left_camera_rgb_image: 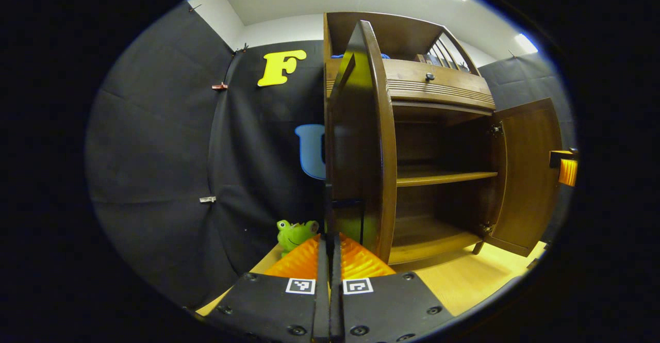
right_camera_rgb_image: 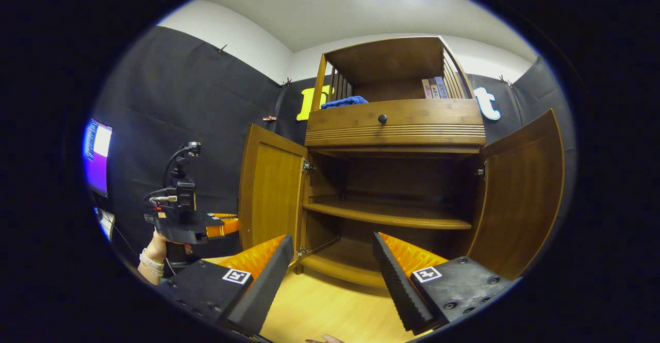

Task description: Open the right door of the double-door shoe cabinet with the right hand, and open the left door with the left hand.

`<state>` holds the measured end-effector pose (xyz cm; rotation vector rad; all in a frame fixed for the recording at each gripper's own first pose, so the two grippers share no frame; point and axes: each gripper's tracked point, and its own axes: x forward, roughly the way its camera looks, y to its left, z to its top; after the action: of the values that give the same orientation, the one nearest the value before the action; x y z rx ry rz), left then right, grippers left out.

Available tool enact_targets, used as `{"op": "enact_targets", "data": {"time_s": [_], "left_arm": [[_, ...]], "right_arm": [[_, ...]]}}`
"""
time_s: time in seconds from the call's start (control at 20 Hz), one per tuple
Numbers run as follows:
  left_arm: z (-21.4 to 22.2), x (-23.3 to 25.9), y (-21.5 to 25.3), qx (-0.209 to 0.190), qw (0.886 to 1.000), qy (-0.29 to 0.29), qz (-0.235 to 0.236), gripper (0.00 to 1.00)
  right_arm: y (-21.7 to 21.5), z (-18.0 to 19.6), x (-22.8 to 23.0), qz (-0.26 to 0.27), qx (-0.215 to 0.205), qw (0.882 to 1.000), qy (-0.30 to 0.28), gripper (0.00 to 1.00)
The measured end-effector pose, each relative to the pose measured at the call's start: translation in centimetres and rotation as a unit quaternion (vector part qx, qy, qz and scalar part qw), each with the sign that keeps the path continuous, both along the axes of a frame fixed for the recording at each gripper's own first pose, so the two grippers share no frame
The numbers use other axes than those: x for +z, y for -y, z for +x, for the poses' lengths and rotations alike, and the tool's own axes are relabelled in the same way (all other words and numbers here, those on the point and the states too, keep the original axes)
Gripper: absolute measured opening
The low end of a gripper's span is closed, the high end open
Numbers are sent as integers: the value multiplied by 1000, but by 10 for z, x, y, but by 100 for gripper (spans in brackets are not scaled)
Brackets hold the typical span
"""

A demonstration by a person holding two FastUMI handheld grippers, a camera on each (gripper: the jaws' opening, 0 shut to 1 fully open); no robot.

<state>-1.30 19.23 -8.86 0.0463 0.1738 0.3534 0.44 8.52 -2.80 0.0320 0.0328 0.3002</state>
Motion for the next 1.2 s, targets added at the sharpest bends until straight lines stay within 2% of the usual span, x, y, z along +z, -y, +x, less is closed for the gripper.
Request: {"op": "enact_targets", "data": {"time_s": [0.25,0.5,0.65,0.75,0.85,0.95,1.05,1.1,1.2], "left_arm": [[-26,-4,-14,24,1000,-15,9,5],[-56,31,17,-2,1000,7,11,5],[-57,63,60,-42,998,31,27,5],[-51,77,99,-95,994,51,12,7],[-41,81,131,-147,988,53,-13,24],[-36,81,153,-177,983,49,-27,53],[-24,81,160,-184,981,47,-31,82],[-18,81,164,-186,981,47,-29,96],[-10,85,175,-197,979,54,-20,96]], "right_arm": [[-8,0,1,4,3,1000,-1,100],[-7,-4,2,-2,-6,1000,0,98],[2,-6,6,1,-24,1000,3,98],[13,-6,7,1,-43,999,1,98],[25,-9,7,-1,-62,998,-3,98],[37,-12,6,-7,-80,997,-6,98],[49,-15,5,-13,-98,995,-8,95],[55,-18,5,-15,-105,994,-9,98],[65,-22,6,-19,-117,993,-10,95]]}}
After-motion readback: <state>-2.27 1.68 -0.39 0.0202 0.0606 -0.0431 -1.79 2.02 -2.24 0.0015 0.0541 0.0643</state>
